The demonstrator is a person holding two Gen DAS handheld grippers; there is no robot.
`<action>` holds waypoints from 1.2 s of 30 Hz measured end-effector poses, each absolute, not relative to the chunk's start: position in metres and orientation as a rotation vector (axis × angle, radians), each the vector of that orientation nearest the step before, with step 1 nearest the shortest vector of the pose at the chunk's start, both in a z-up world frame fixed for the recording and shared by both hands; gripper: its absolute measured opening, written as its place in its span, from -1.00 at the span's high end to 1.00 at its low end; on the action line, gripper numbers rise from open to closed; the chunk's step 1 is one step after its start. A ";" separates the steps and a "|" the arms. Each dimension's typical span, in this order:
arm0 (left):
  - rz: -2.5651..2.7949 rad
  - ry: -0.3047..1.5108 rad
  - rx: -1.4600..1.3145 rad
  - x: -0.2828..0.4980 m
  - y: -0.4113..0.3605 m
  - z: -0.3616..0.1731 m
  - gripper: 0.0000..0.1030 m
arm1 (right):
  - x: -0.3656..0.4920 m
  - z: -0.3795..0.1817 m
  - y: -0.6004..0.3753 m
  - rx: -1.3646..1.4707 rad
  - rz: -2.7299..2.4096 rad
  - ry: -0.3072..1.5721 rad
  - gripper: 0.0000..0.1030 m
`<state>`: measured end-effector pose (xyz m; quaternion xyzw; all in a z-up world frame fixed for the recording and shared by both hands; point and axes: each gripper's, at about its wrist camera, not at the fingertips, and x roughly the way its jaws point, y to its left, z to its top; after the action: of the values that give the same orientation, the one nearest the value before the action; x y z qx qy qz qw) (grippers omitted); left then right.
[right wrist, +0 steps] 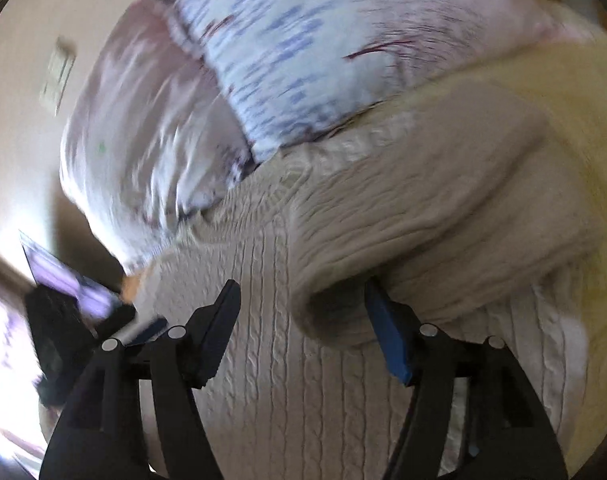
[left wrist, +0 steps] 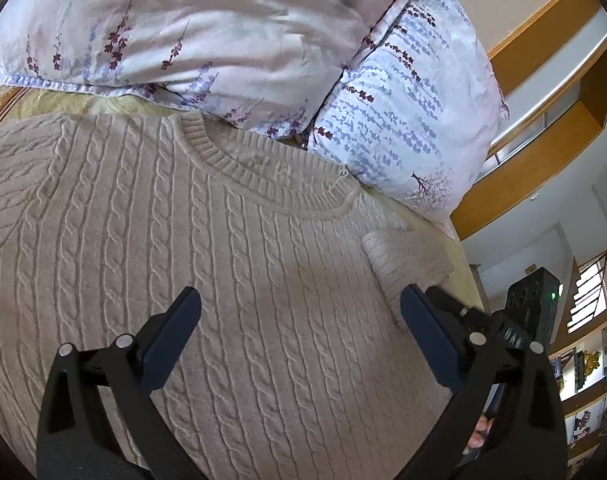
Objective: Fold small clothes
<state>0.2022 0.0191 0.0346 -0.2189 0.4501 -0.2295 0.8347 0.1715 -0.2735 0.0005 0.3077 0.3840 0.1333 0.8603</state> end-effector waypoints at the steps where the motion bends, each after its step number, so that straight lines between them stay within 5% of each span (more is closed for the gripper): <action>1: -0.486 0.954 -0.461 0.201 0.019 0.034 -0.92 | 0.170 -0.002 -0.283 0.693 0.254 0.800 -0.28; 5: -0.488 0.951 -0.460 0.200 0.023 0.035 -0.91 | 0.177 -0.004 -0.311 0.776 0.091 0.762 -0.08; 10: -0.482 0.955 -0.504 0.199 0.038 0.033 -0.91 | 0.191 0.006 -0.304 0.663 -0.021 0.741 0.75; 12: -0.487 0.956 -0.531 0.199 0.046 0.033 -0.91 | 0.191 0.016 -0.290 0.601 -0.016 0.711 0.78; 18: -0.499 0.957 -0.662 0.200 0.071 0.027 -0.90 | 0.183 0.051 -0.177 0.328 0.328 0.677 0.78; 22: -0.494 0.983 -0.730 0.203 0.082 0.017 -0.74 | 0.181 0.029 -0.120 0.216 0.505 0.846 0.30; 24: -0.492 1.008 -0.742 0.204 0.083 0.011 -0.60 | 0.177 0.024 -0.121 0.238 0.515 0.873 0.27; 28: -0.494 1.059 -0.782 0.210 0.082 0.001 -0.37 | 0.164 0.025 -0.171 0.432 0.449 0.846 0.07; 36: -0.438 1.109 -0.757 0.226 0.077 -0.006 0.08 | 0.129 -0.015 -0.327 1.061 0.180 0.733 0.05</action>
<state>0.2261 0.0774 -0.0057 -0.3477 0.5094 -0.2012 0.7610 0.1291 -0.3273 -0.0152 0.4937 0.3411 0.0840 0.7955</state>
